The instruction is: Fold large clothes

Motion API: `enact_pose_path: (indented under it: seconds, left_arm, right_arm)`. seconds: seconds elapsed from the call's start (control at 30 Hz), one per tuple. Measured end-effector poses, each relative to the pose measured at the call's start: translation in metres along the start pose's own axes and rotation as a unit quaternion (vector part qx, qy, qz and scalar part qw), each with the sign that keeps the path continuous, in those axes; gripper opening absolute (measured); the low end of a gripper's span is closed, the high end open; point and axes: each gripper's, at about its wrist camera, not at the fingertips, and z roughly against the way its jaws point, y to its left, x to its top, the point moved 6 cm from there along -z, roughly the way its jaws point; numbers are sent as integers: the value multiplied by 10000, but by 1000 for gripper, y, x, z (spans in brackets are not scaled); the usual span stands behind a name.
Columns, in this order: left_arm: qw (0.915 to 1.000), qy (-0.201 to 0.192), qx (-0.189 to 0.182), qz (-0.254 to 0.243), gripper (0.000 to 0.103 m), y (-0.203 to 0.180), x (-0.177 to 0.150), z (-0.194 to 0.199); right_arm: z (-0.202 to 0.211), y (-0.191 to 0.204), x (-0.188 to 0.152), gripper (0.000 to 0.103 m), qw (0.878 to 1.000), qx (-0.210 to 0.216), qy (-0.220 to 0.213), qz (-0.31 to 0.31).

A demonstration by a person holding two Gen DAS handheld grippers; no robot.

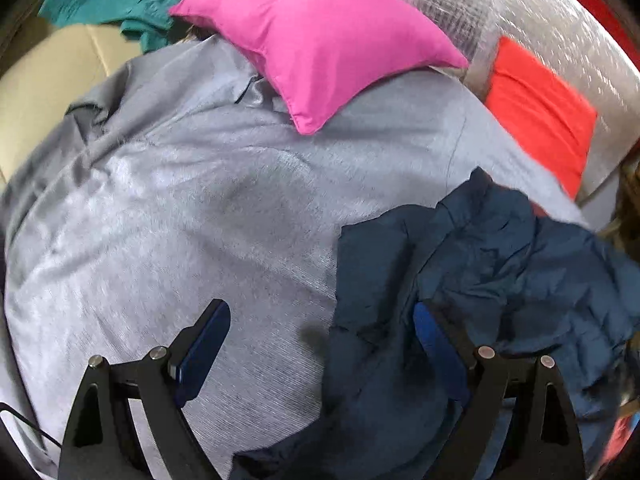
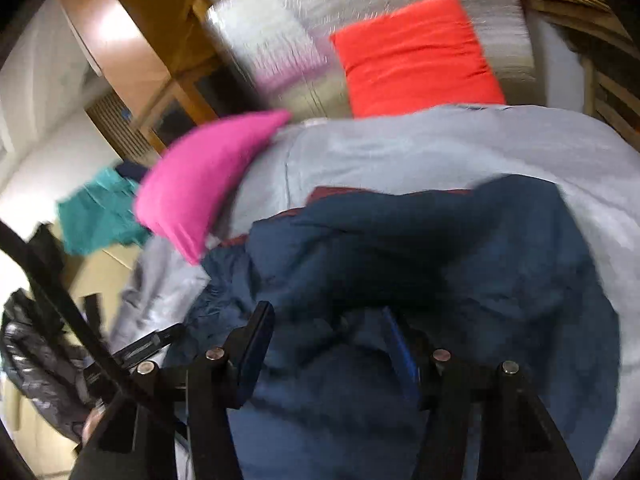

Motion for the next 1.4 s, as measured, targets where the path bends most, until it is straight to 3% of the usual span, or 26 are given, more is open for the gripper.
enact_pose_path:
  seconds: [0.13, 0.23, 0.37, 0.5, 0.63, 0.73, 0.77, 0.83, 0.93, 1.03, 1.13, 1.3, 1.4]
  left_arm:
    - [9998, -23, 131, -139, 93, 3, 5, -2]
    - [10000, 1, 29, -29, 93, 9, 7, -2]
    - [10000, -86, 45, 8, 93, 15, 11, 3]
    - [9996, -106, -133, 221, 93, 24, 11, 11]
    - [9987, -210, -454, 112, 93, 14, 6, 23]
    - [9995, -104, -122, -270, 93, 2, -1, 17]
    - [9985, 112, 191, -498, 93, -1, -8, 5]
    - [9961, 364, 361, -716, 93, -5, -18, -9]
    - [9972, 301, 367, -586, 93, -2, -20, 0]
    - [9984, 14, 304, -481, 93, 4, -20, 21]
    - [9989, -112, -46, -449, 93, 6, -29, 41]
    - [9966, -277, -664, -410, 93, 10, -44, 61]
    - [9963, -248, -730, -391, 93, 14, -43, 57]
  right_arm:
    - [-78, -24, 24, 60, 9940, -853, 525, -446]
    - [-111, -60, 39, 60, 9885, -841, 505, -1153]
    - [-80, -69, 47, 60, 9840, -367, -129, -1738]
    - [-13, -88, 40, 66, 9793, -389, -839, -1802]
    - [30, -113, 19, 66, 9807, -754, -691, -1665]
    - [21, -134, -8, 64, 9802, -1301, -62, -1489]
    - [10, -143, -24, 56, 9784, -1363, 240, -1533]
    - [12, -147, -37, 52, 9790, -1387, 128, -1491]
    - [41, -137, -43, 56, 9828, -979, -390, -1514]
    - [78, -141, -58, 81, 9774, -667, -987, -1749]
    - [98, -158, -66, 81, 9689, -417, -1162, -2143]
    - [100, -190, -89, 81, 9574, -209, -1013, -2696]
    - [93, -191, -86, 81, 9546, 61, -1071, -2780]
